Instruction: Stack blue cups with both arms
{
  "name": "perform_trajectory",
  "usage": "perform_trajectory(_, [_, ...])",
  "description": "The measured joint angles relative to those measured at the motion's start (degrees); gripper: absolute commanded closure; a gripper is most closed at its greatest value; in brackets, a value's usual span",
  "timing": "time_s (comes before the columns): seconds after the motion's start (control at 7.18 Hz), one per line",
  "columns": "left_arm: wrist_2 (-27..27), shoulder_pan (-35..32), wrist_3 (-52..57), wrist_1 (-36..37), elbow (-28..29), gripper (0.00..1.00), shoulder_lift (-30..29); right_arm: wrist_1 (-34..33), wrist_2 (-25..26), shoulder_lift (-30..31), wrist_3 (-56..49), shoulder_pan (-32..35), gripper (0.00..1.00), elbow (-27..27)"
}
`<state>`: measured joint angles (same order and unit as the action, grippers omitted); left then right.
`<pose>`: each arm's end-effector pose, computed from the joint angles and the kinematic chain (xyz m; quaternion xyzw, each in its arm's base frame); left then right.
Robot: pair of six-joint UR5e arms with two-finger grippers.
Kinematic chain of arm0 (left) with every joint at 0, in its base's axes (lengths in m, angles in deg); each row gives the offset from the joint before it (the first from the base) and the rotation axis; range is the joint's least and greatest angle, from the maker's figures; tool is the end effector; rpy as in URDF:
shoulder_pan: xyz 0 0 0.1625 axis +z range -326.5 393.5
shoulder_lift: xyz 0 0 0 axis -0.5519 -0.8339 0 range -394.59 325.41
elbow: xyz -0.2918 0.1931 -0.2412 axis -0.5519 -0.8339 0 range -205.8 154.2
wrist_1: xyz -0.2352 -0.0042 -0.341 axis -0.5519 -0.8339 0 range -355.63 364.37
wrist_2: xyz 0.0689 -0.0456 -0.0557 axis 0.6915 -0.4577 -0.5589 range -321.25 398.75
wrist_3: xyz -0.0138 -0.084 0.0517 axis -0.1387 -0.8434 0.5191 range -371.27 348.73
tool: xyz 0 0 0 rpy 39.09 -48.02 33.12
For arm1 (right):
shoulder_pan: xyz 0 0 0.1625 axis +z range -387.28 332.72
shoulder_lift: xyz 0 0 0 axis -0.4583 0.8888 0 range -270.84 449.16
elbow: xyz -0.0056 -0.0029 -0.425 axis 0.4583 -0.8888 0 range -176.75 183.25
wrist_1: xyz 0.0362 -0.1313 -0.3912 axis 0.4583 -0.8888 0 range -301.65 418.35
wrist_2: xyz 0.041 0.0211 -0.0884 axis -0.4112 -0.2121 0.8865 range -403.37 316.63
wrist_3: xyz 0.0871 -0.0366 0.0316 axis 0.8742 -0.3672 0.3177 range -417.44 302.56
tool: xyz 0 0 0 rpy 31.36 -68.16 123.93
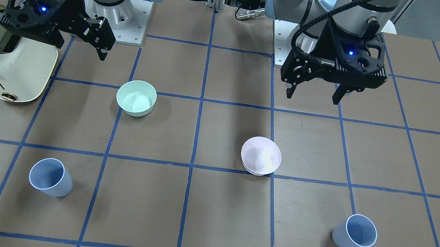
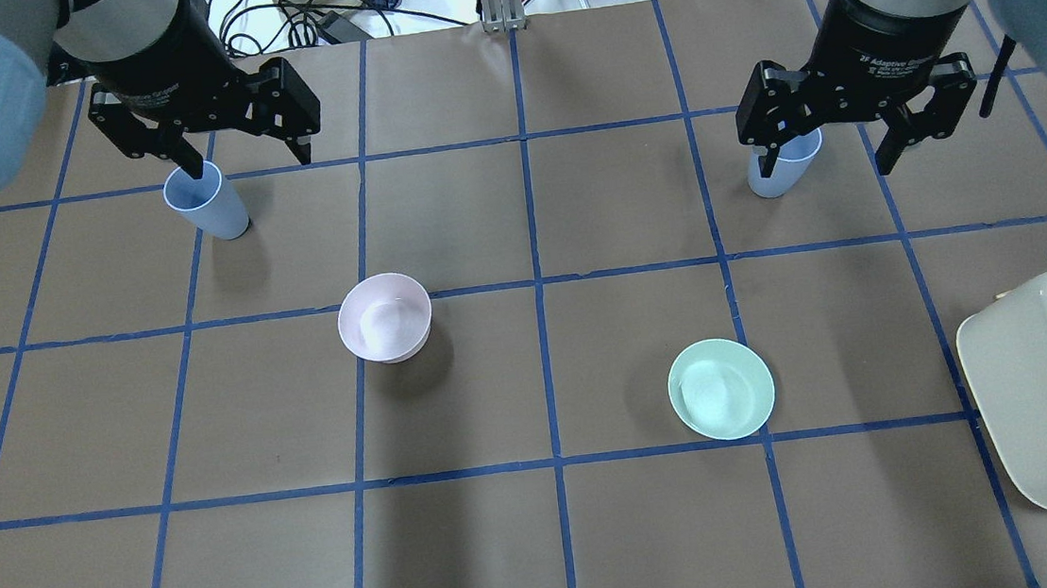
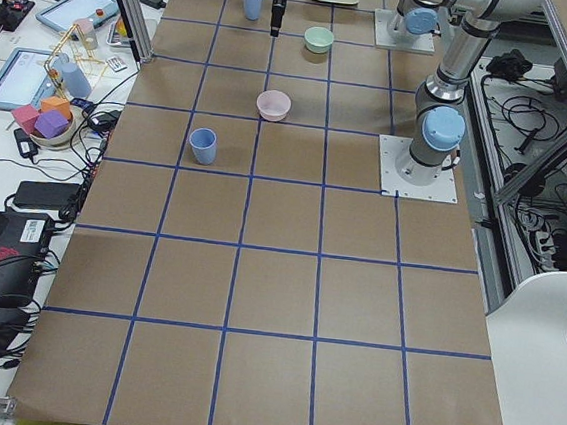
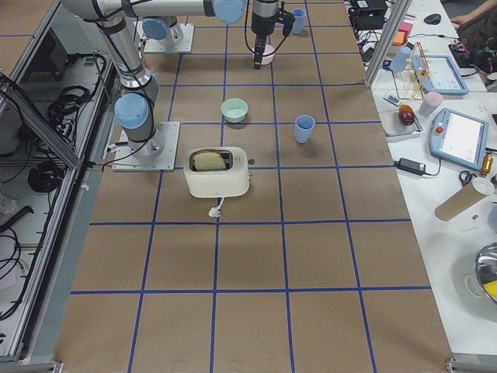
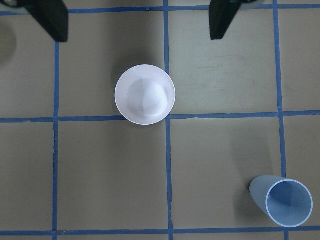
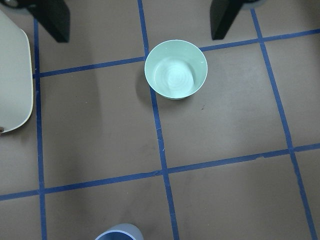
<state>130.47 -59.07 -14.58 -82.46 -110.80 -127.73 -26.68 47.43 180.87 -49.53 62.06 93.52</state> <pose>-0.1537 -0.5170 0.5091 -0.0071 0.9989 -0.0446 0.0127 0.1265 -0.4742 0.4917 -0.0745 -0.9967 -0.0303 0.0088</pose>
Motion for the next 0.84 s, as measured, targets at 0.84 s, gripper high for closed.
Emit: perform_trajectory(0.84, [3.8, 10.4, 4.0, 18.7, 2.2, 0.12, -22.9, -1.1, -0.2, -0.9, -0.2, -0.8, 0.00, -0.2])
